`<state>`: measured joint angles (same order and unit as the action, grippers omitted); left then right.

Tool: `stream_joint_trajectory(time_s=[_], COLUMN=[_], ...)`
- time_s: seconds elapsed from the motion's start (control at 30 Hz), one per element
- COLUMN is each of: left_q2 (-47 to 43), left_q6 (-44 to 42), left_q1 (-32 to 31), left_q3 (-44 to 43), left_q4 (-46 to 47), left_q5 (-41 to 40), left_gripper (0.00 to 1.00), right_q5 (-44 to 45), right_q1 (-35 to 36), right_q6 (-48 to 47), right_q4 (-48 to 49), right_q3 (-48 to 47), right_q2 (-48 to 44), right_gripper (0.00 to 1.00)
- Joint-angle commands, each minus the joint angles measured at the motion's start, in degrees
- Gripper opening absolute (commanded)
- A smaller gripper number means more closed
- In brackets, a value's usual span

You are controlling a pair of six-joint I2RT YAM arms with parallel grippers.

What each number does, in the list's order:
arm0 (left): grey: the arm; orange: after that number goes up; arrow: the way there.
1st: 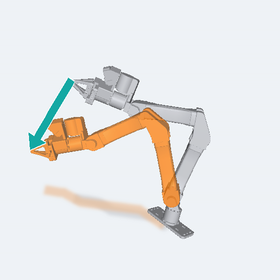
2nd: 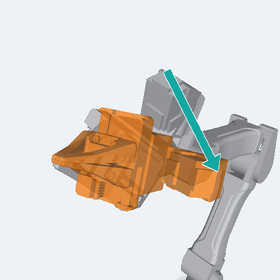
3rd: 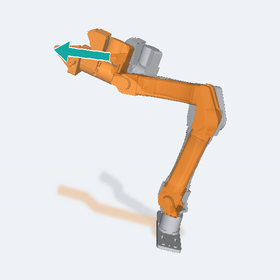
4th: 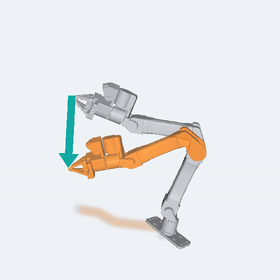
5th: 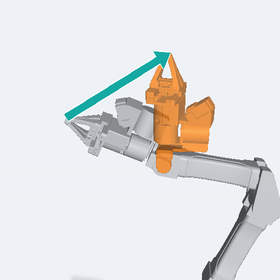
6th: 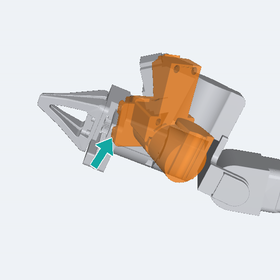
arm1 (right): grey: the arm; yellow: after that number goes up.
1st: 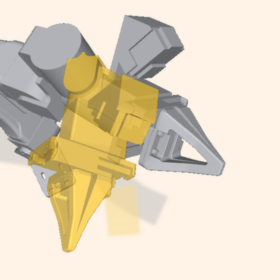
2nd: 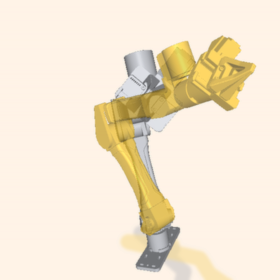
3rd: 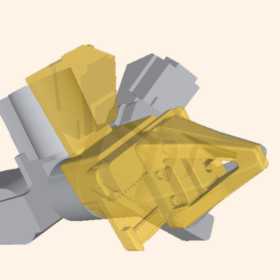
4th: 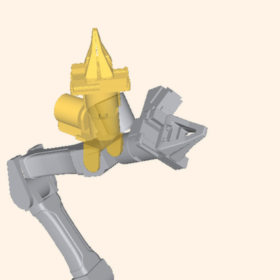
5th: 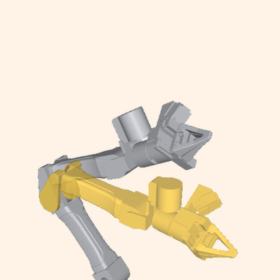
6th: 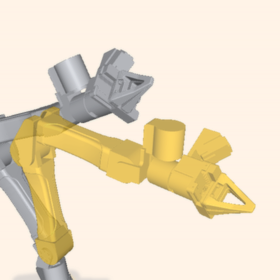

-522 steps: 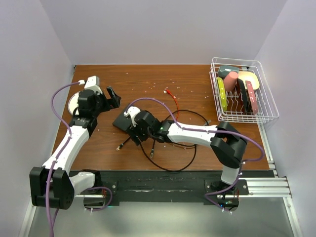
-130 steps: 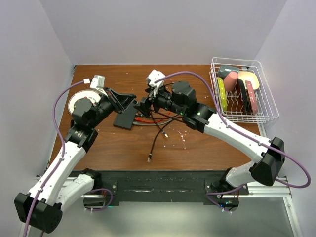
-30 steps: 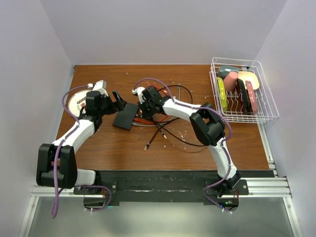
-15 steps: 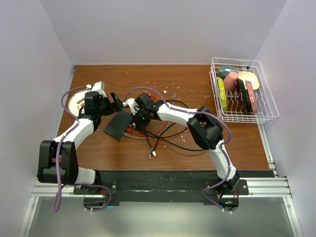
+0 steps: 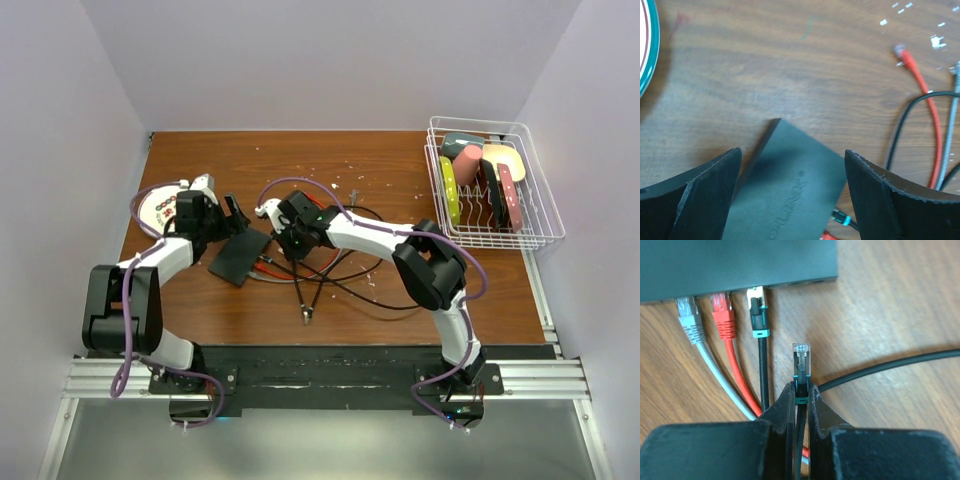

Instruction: Insert the plug into the switch port

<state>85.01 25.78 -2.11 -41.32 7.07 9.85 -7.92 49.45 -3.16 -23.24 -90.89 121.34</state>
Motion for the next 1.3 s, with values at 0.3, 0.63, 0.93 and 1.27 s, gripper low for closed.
stream_joint_trajectory(time_s=[0.3, 0.63, 0.93, 1.27], left_q2=[4.7, 7.4, 7.7, 8.5], left_q6=[0.1, -0.1, -0.3, -0.5], left_q1=[2.1, 3.4, 3.4, 3.4], left_q3=[0.8, 0.7, 0.5, 0.4], left_q4=[4.0, 5.1, 5.2, 5.7], left_q5=[3.5, 6.8, 8.0, 9.3], left_gripper=[0.78, 0.63, 0.6, 0.57], right_q5=[2.7, 3.6, 7.1, 7.6], right_q1=[2.1, 2.8, 2.8, 2.8], right_q6=[1.6, 2.5, 4.6, 4.7], right_q4=[5.4, 6.1, 6.8, 5.6], right_q3=[-2.8, -3.5, -4.6, -6.9], right_q2=[0.4, 3.6, 5.1, 6.5], right_gripper=[0.0, 0.0, 0.0, 0.0])
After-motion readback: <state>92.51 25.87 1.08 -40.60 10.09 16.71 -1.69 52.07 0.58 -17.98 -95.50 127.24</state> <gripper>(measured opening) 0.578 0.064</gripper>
